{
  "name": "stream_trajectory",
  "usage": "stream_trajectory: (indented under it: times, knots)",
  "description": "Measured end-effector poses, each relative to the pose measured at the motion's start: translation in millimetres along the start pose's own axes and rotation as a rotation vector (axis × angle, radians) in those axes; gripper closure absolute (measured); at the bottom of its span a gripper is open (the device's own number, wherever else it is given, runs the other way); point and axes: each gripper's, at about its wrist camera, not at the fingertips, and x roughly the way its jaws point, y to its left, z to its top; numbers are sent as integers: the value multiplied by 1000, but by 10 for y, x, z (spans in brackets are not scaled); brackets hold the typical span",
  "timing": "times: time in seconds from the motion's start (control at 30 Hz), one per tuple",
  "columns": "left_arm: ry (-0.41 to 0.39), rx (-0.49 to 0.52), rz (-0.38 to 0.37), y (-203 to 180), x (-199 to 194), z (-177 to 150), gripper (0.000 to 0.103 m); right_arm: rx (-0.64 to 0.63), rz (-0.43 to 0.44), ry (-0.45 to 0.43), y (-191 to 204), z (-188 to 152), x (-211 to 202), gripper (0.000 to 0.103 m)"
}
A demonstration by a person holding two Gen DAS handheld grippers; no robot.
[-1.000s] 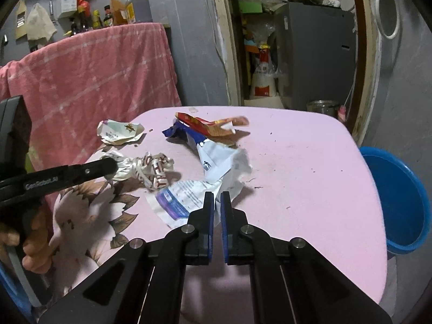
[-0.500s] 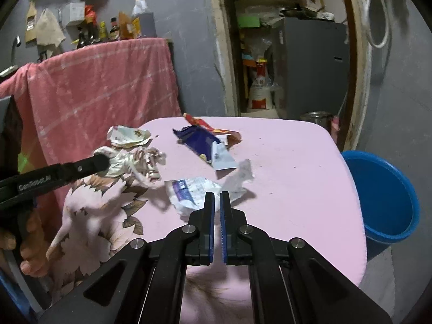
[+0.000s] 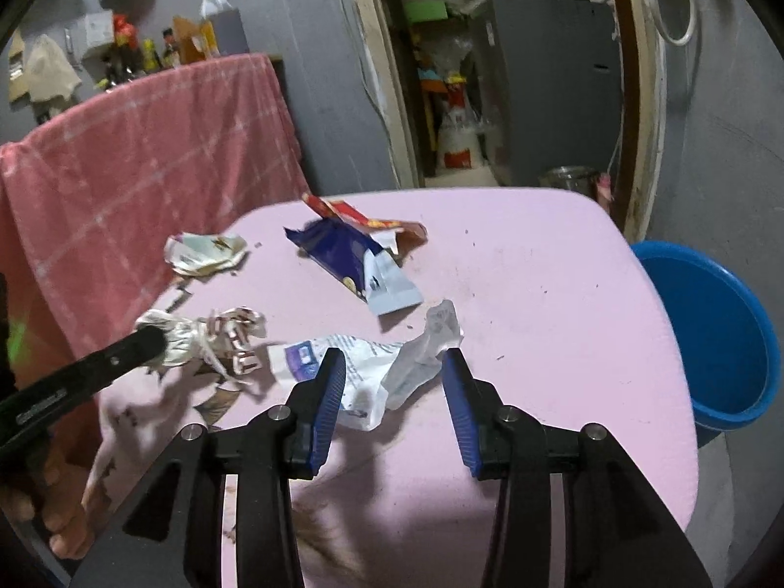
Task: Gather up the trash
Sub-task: 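Grasp the white ribbon wrapper with the left tool while the right tool grasps the white plastic bag, then carry the ribbon wrapper and plastic bag over the blue bucket and release both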
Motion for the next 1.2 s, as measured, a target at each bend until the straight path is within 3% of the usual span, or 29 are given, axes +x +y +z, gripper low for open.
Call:
stream_trajectory:
  times: [0.13, 0.33, 0.4, 0.5, 0.9, 1.2]
  knots:
    - [9, -2, -5, 10, 35, -22, 99, -2, -19, 24, -25, -14, 48, 66]
    - [15, 4, -10, -1, 52, -33, 99, 10, -27, 73, -72, -41, 147, 81]
    - [14, 3, -12, 7, 46, -25, 99, 15, -20, 74, -94, -54, 147, 92]
    - [3, 4, -15, -9, 25, -22, 99, 20, -6, 58, -105, -56, 110, 97]
    - [-106, 79, -47, -312, -171, 91, 99, -45, -62, -134, -89, -34, -372, 101]
    - [-214, 145, -117, -784, -206, 280, 99, -61, -180, -339, -382, 46, -911, 101]
